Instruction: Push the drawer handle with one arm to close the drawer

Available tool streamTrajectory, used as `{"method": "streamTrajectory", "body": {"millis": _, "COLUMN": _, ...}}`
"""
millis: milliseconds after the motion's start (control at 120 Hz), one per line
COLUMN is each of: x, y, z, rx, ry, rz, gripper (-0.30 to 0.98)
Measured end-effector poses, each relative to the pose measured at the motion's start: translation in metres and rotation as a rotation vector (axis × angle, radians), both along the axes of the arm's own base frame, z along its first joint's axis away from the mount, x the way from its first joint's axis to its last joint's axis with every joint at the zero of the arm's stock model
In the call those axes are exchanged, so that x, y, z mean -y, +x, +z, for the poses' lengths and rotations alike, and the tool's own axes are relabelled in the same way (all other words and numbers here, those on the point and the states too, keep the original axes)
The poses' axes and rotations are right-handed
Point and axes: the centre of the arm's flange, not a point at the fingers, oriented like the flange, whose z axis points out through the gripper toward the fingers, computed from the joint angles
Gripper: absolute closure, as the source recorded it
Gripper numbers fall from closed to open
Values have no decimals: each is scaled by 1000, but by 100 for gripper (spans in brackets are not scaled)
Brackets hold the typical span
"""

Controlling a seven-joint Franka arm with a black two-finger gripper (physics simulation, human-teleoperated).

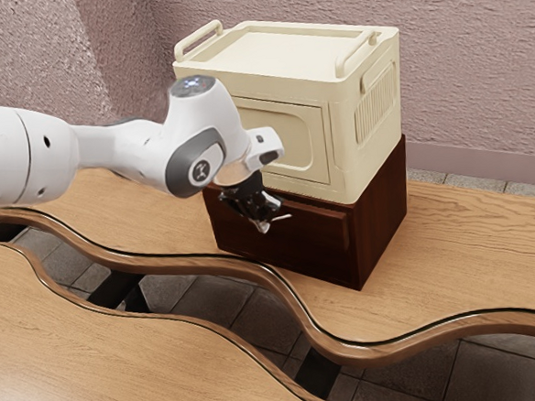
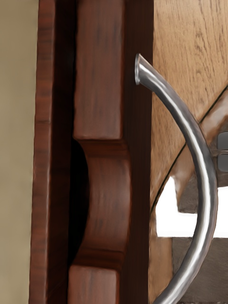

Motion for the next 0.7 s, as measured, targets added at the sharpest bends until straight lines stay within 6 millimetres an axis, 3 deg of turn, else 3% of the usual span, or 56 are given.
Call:
{"method": "streamTrajectory", "body": {"millis": 158, "x": 3, "y": 11, "z": 2, "rx": 4, "ry": -4, "rz": -16, "gripper": 79}}
{"method": "streamTrajectory", "body": {"millis": 208, "x": 2, "y": -4, "z": -7, "rx": -31, "ry": -31, "rz": -3, "gripper": 79}}
{"method": "streamTrajectory", "body": {"millis": 275, "x": -3, "y": -44, "z": -8, "rx": -70, "ry": -73, "rz": 18, "gripper": 79}}
{"method": "streamTrajectory", "body": {"millis": 333, "x": -2, "y": -94, "z": 27, "rx": -57, "ry": -104, "rz": 6, "gripper": 79}}
{"method": "streamTrajectory", "body": {"millis": 400, "x": 21, "y": -128, "z": 119, "rx": 35, "ry": -66, "rz": -93, "gripper": 65}}
{"method": "streamTrajectory", "body": {"millis": 458, "x": 16, "y": -139, "z": 179, "rx": 85, "ry": -29, "rz": -132, "gripper": 52}}
{"method": "streamTrajectory", "body": {"millis": 533, "x": -26, "y": -137, "z": 246, "rx": 113, "ry": 5, "rz": -98, "gripper": 36}}
{"method": "streamTrajectory", "body": {"millis": 592, "x": -43, "y": -142, "z": 263, "rx": 72, "ry": 29, "rz": -97, "gripper": 28}}
{"method": "streamTrajectory", "body": {"millis": 700, "x": -59, "y": -151, "z": 257, "rx": -37, "ry": 66, "rz": -118, "gripper": 17}}
